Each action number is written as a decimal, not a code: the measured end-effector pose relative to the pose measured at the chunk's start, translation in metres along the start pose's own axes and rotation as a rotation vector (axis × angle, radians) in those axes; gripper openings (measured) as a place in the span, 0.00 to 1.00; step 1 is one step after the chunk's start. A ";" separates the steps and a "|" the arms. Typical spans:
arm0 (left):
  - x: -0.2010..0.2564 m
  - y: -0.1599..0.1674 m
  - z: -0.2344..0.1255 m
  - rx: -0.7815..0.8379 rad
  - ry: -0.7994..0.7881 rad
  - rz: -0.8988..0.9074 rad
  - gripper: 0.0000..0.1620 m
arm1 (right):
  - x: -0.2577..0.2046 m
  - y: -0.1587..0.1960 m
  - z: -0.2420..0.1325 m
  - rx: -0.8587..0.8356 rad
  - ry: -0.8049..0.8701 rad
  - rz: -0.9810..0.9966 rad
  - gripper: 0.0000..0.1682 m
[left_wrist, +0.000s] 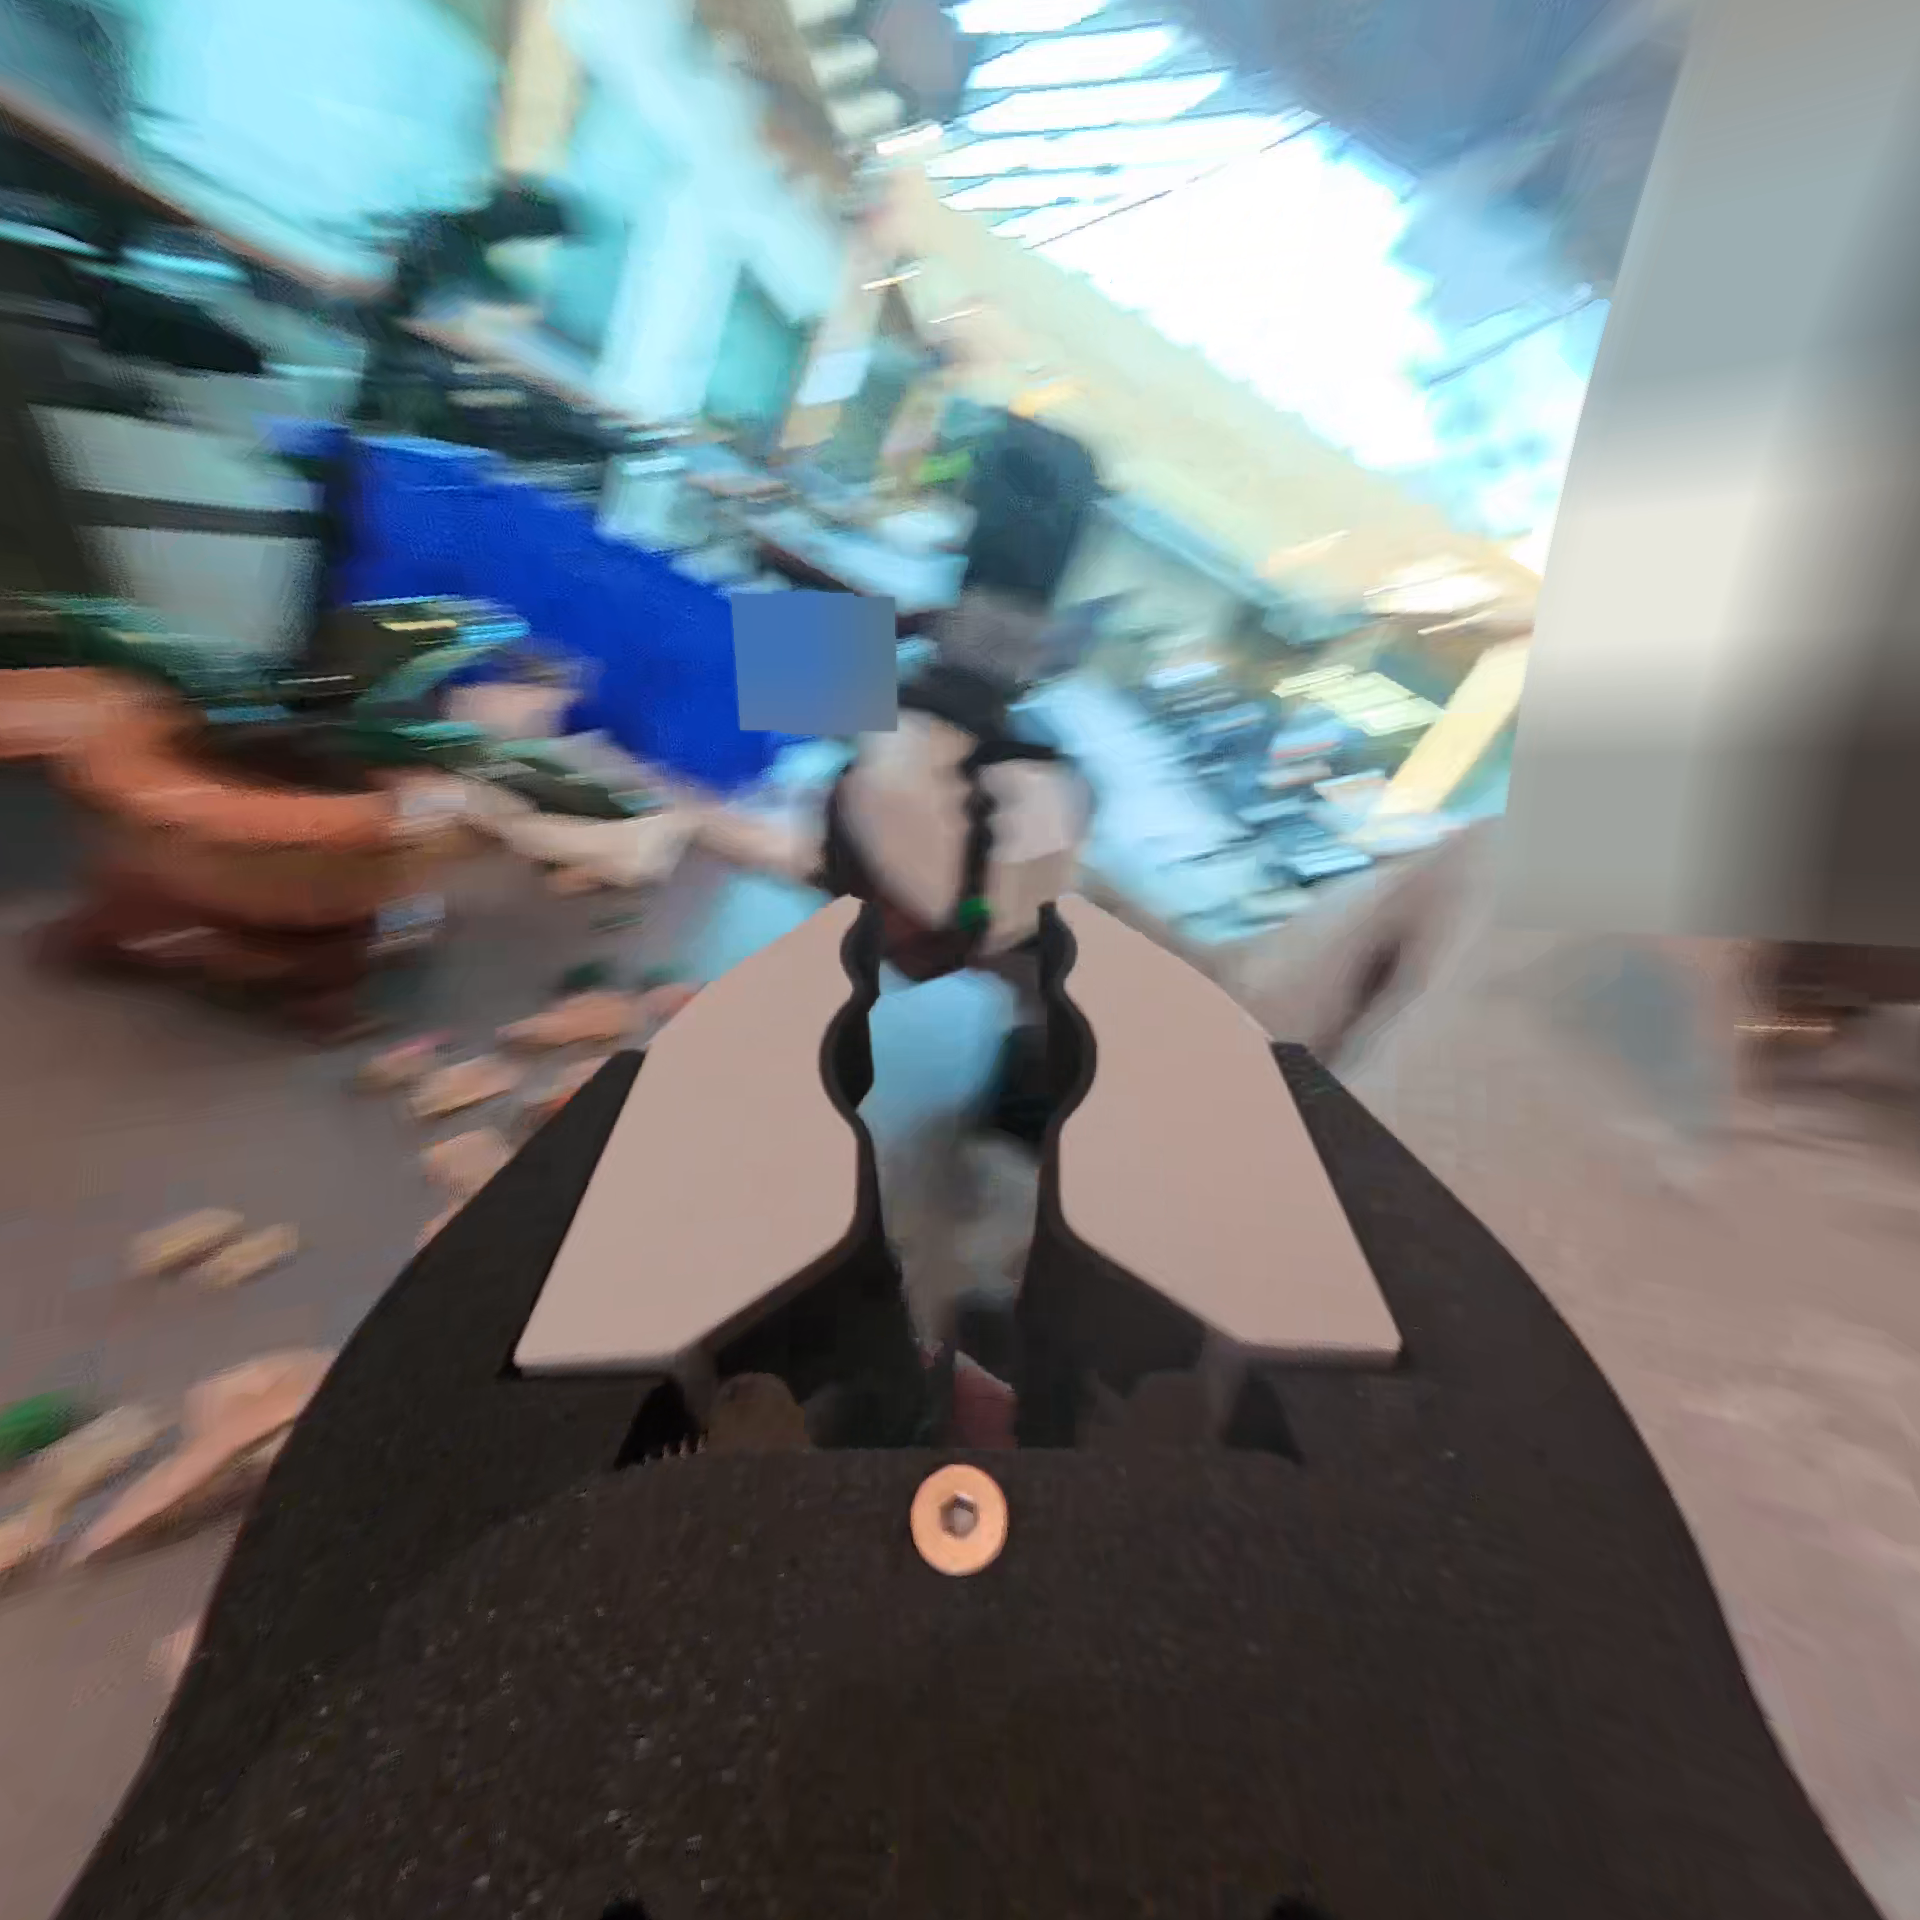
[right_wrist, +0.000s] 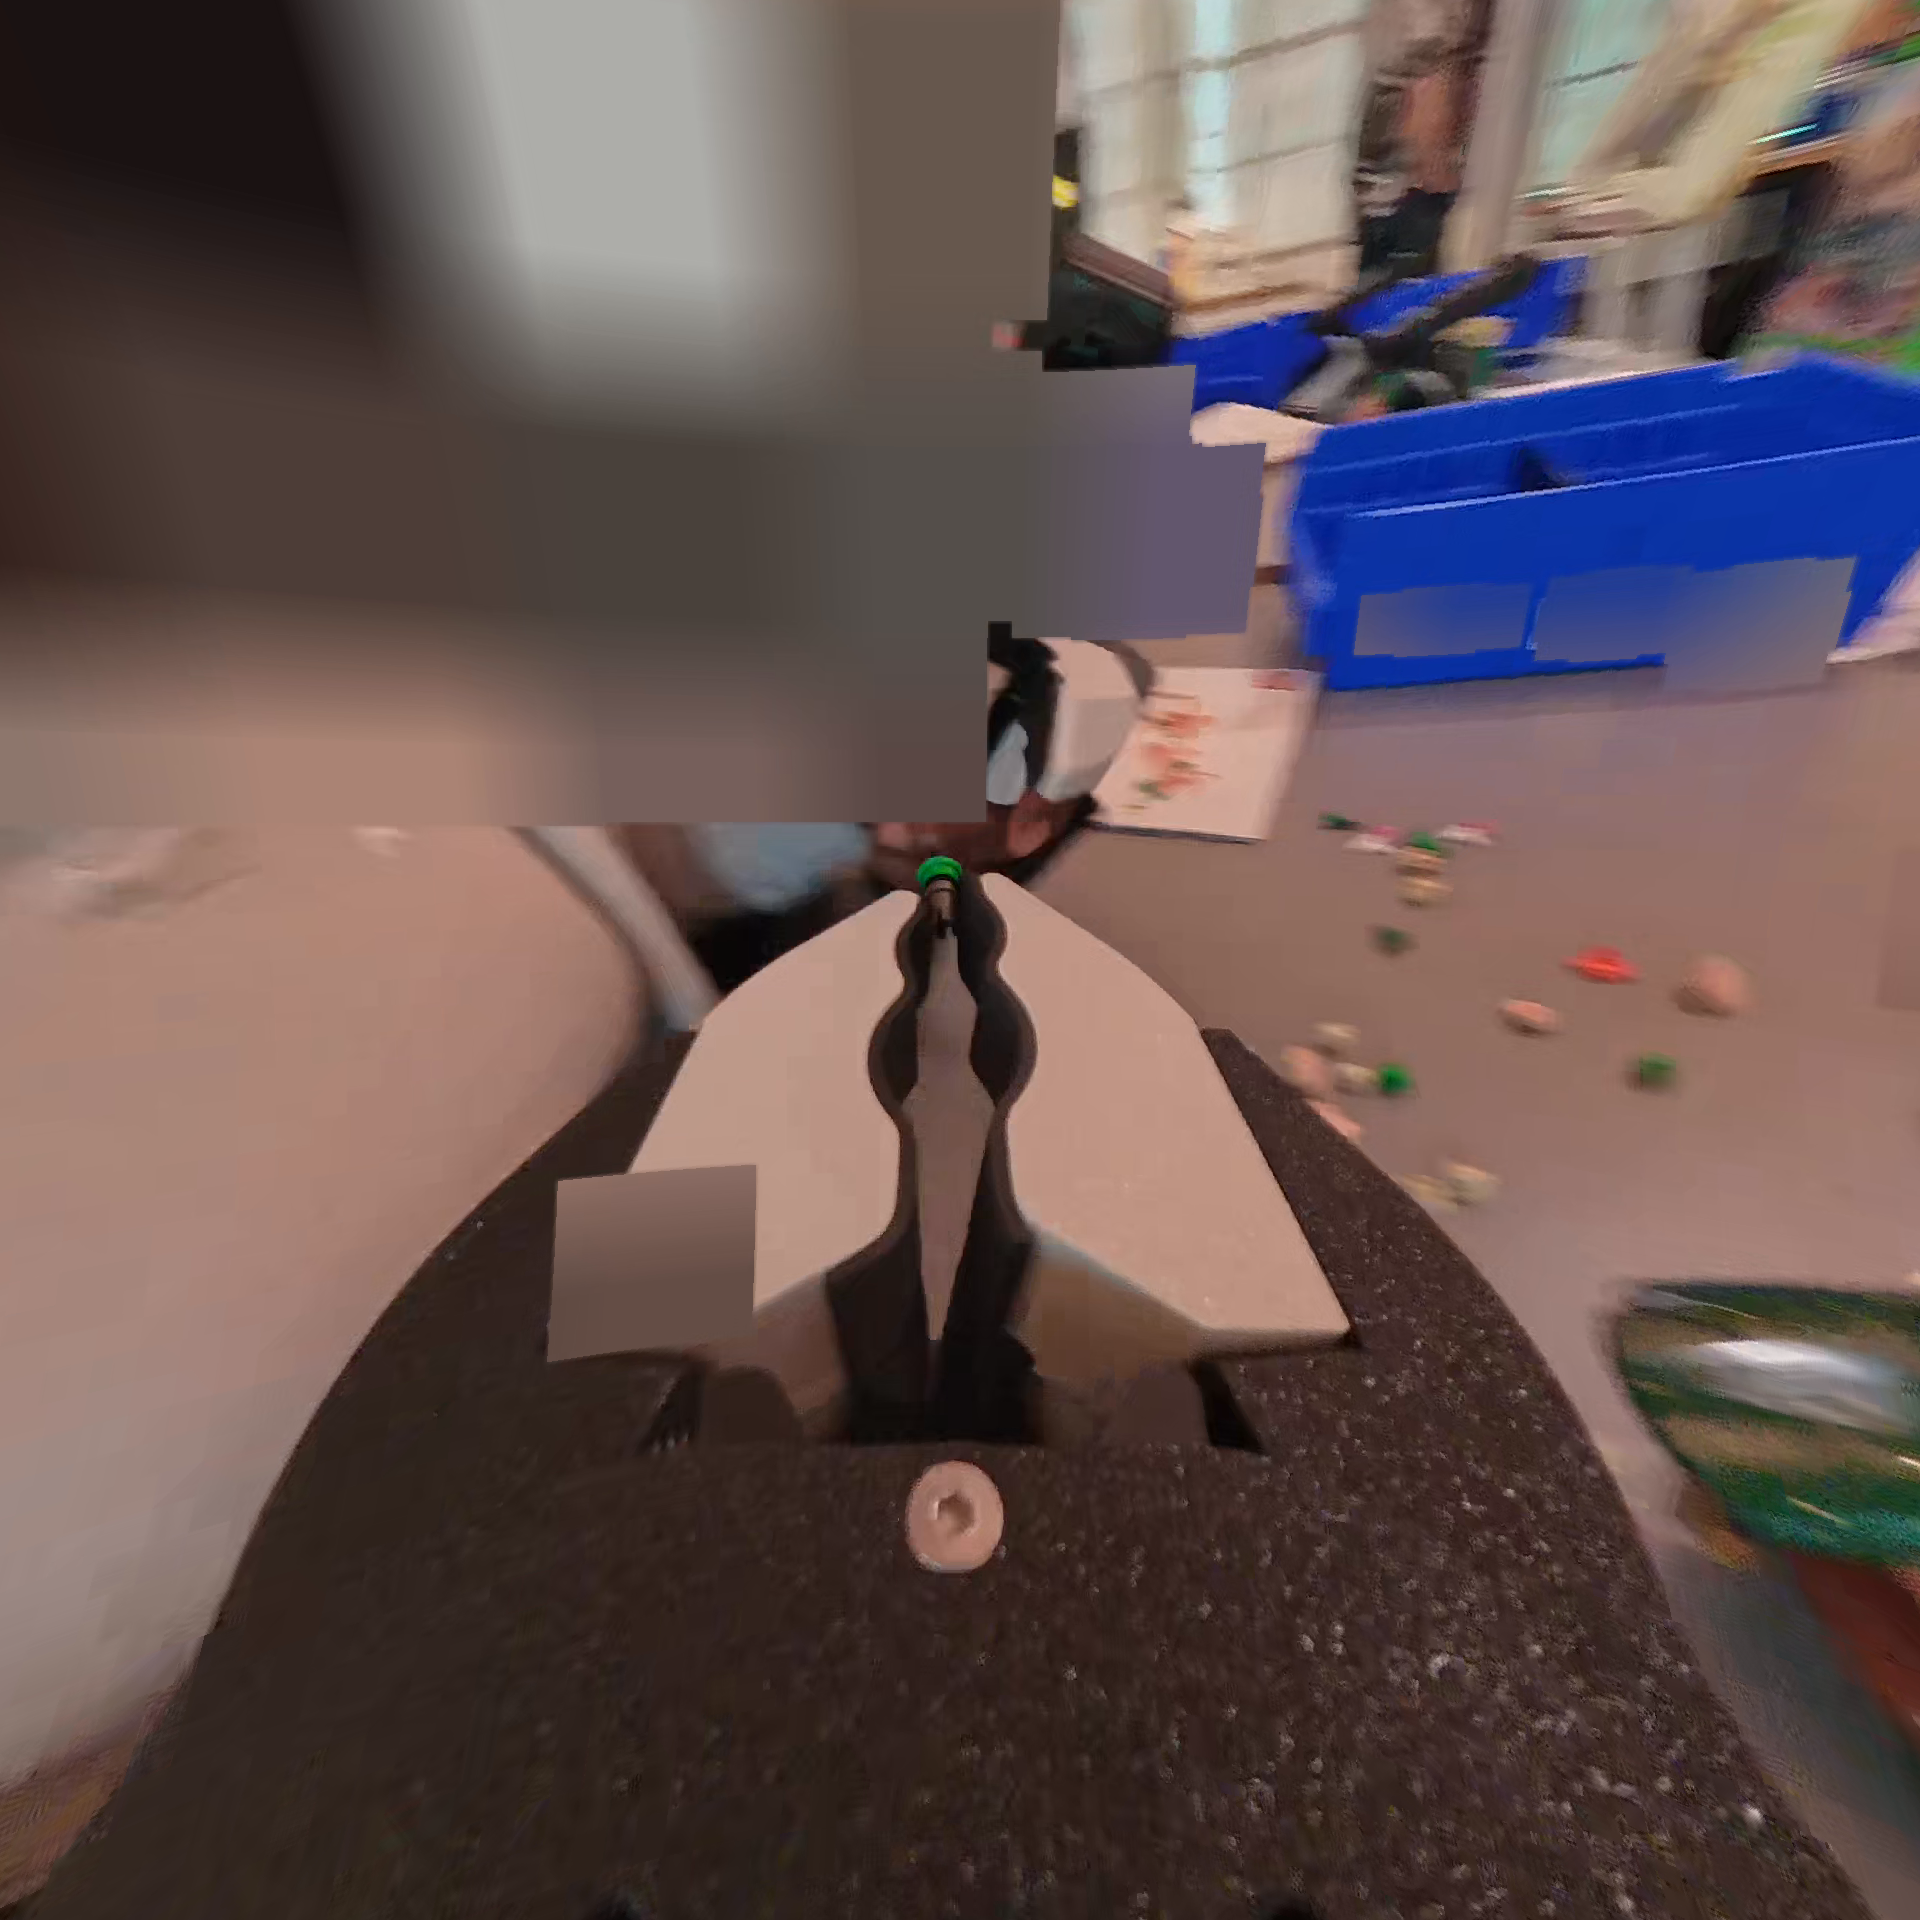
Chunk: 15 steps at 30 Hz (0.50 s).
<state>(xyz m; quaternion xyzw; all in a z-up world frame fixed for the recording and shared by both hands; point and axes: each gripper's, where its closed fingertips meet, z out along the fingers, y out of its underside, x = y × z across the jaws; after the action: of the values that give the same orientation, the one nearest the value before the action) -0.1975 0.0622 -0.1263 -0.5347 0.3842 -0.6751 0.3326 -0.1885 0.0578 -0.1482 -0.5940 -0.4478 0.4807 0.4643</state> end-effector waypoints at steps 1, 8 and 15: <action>-0.024 0.007 -0.003 -0.056 -0.195 0.091 0.19 | 0.014 0.005 0.000 -0.054 0.135 -0.114 0.03; -0.028 0.024 0.002 -0.162 -0.316 0.212 0.18 | 0.013 0.004 0.002 -0.165 0.395 -0.738 0.03; -0.008 0.025 0.016 -0.080 -0.078 -0.021 0.11 | 0.008 0.007 0.007 -0.203 0.386 -0.860 0.03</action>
<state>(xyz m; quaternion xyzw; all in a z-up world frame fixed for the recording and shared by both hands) -0.1792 0.0540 -0.1497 -0.5778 0.3921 -0.6412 0.3184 -0.1934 0.0654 -0.1568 -0.4756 -0.6030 0.0801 0.6354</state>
